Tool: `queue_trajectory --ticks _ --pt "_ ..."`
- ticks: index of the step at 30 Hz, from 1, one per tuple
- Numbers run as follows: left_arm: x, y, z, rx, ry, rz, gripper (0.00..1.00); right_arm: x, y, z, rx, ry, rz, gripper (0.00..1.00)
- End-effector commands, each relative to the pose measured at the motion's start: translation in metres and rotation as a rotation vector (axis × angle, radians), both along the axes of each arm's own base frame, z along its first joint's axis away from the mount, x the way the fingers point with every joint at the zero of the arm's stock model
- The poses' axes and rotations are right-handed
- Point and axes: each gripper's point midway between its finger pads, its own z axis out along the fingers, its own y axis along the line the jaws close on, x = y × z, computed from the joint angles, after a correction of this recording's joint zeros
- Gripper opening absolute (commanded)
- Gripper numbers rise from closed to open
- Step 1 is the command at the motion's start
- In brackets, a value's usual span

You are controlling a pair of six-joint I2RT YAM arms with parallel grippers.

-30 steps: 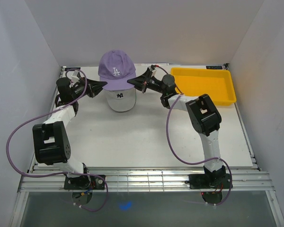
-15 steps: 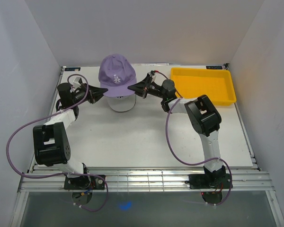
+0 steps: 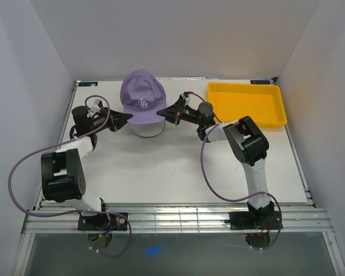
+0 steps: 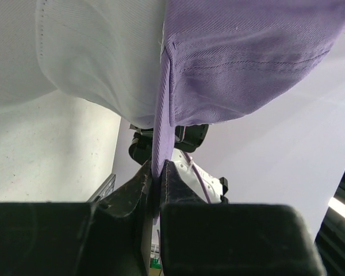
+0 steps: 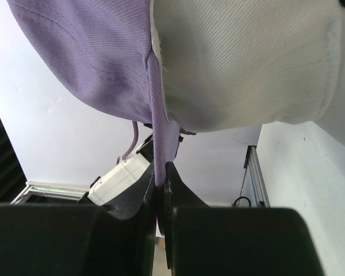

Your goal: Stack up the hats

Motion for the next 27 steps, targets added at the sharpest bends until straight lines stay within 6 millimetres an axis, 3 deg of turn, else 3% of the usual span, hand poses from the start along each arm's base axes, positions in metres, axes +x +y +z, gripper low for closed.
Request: queue_trajectory --ticks 1,27 --pt "0.0 0.013 0.0 0.027 -0.035 0.038 0.0 0.0 -0.019 0.001 -0.001 -0.073 0.002 0.08" --pt "0.0 0.022 -0.057 0.085 0.079 0.068 0.0 0.005 -0.035 -0.058 -0.073 0.033 -0.029 0.08"
